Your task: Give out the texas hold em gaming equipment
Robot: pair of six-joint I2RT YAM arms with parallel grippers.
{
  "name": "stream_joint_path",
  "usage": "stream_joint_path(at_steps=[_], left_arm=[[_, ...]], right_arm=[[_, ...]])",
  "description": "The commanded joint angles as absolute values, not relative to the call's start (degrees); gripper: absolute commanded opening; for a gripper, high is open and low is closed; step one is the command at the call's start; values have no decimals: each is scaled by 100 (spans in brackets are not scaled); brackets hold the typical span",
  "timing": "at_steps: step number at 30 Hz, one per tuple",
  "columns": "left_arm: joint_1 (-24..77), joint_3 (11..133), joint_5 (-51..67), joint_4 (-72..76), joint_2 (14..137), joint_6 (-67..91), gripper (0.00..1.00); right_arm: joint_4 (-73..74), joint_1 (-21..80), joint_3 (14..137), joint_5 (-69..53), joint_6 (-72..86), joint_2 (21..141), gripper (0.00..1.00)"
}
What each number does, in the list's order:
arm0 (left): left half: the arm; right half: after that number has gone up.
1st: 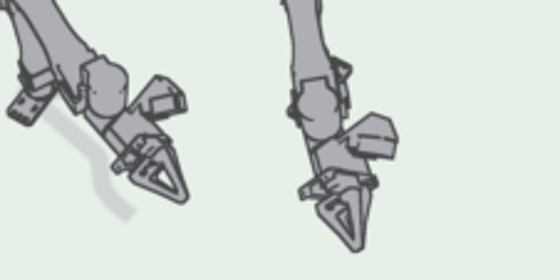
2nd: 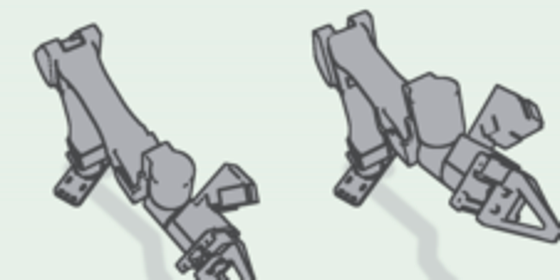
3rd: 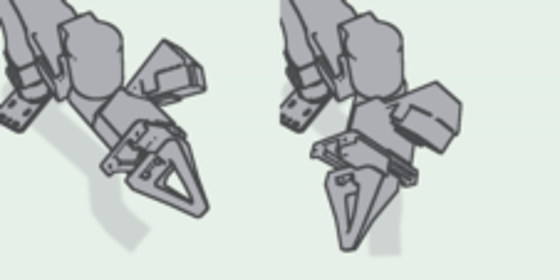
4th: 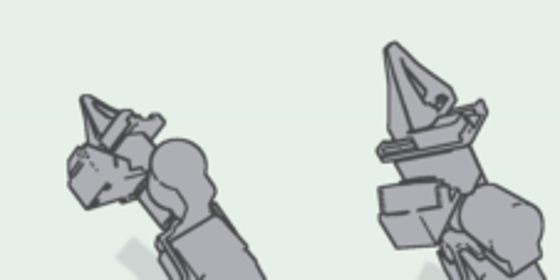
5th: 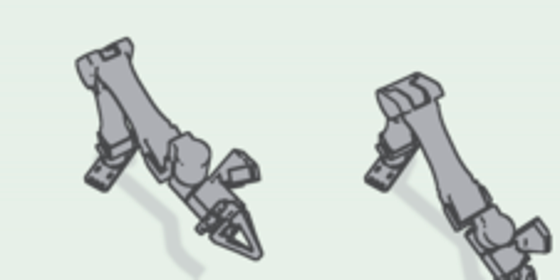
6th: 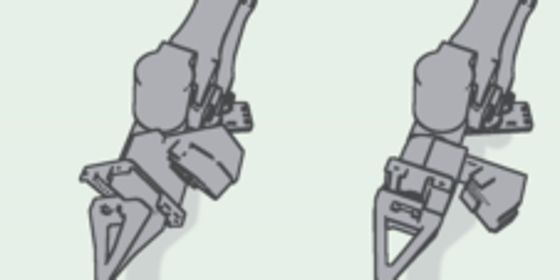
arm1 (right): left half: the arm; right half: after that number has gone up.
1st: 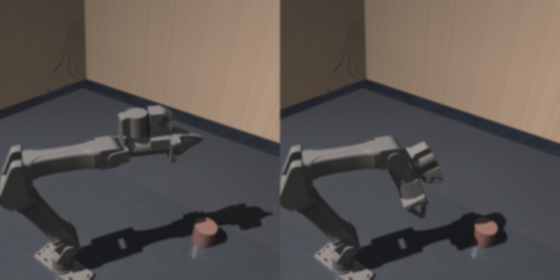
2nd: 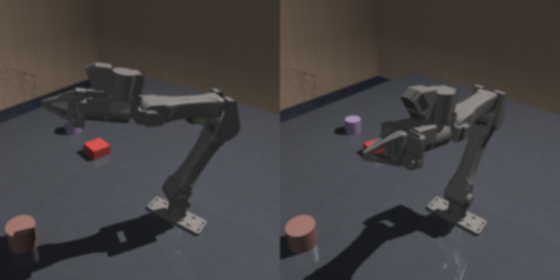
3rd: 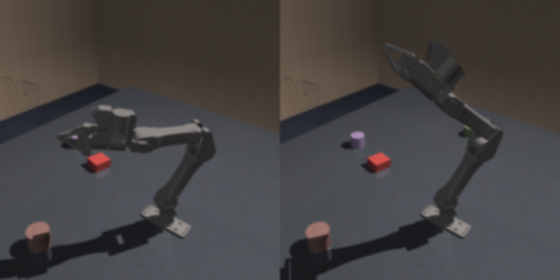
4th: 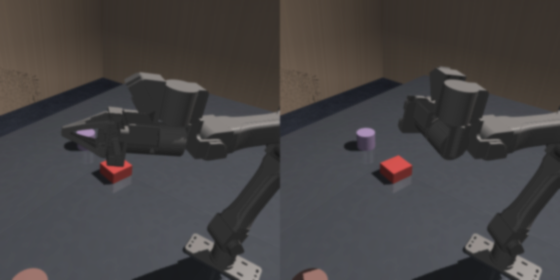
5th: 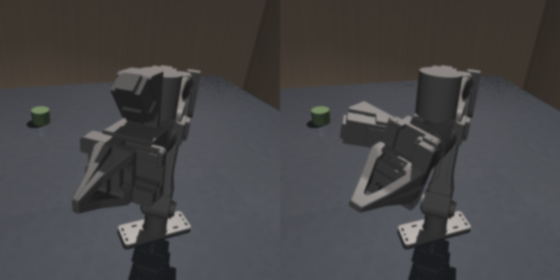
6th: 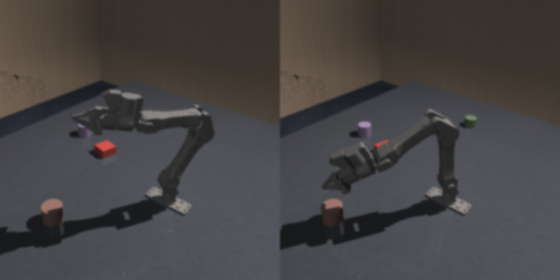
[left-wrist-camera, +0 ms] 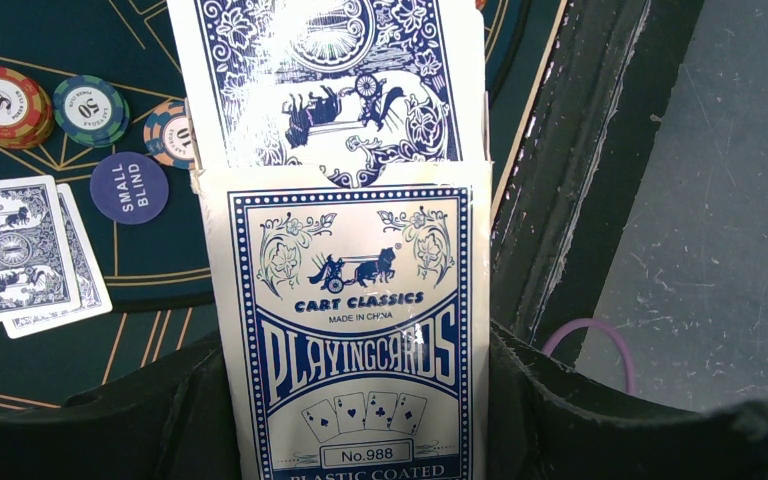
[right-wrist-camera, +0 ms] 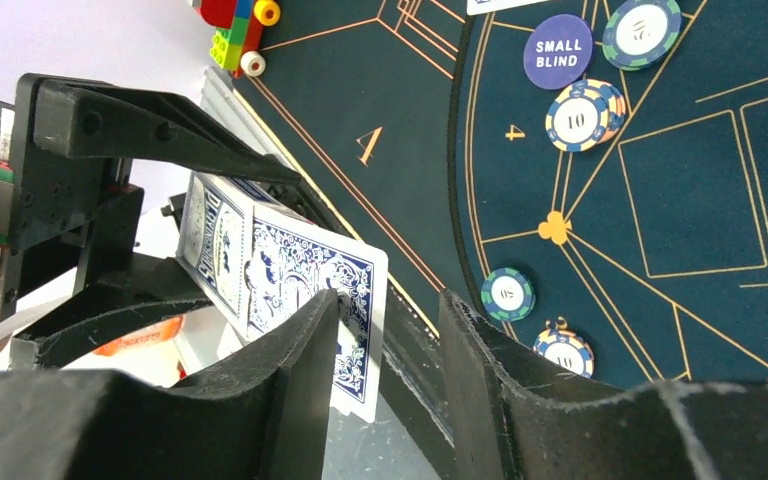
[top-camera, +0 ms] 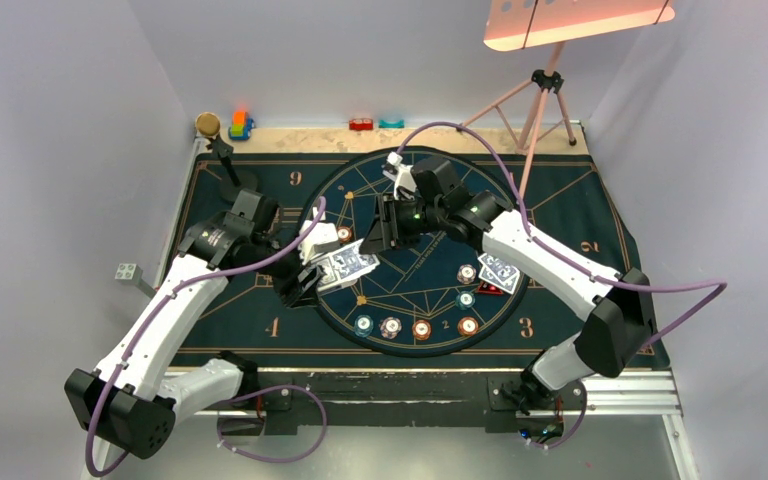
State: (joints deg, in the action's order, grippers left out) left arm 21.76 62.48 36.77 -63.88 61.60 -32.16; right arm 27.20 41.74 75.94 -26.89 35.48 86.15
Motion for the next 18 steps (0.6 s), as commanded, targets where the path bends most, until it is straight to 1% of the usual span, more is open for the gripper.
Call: stream_joint_path(at_steps=[1, 2, 3, 6, 8, 10, 12, 18], left_arm=[[2145, 6478, 3823, -6241, 6064, -3261, 9], [2145, 6478, 3822, -6240, 6068, -3261, 9], [2145, 6478, 3822, -6250, 6069, -3261, 9], [2144, 6469, 3819, -6258, 6073, -3261, 9], [2145, 6469, 3821, -6242, 6075, -3261, 9], [2145, 6477, 3826, -6244, 6079, -3261, 10], [2143, 6482, 3831, -6242, 6068, -3252, 9], [2144, 6503, 3832, -6238, 6081, -3252, 10]], right_arm=[[2906, 4190, 7847, -2411, 3399, 8475, 43], [2935, 4191, 7864, -2369, 3397, 8467, 44], [2964, 4192, 7876, -2354, 3382, 8461, 48], [2869, 4196, 7855, -2402, 3417, 8423, 65], [2596, 4195, 7738, -2671, 3562, 8392, 72], [2361, 4219, 7631, -2812, 3666, 8337, 75], [2229, 4258, 7580, -2874, 3704, 8302, 75], [2326, 4381, 7608, -2947, 3667, 8554, 72]])
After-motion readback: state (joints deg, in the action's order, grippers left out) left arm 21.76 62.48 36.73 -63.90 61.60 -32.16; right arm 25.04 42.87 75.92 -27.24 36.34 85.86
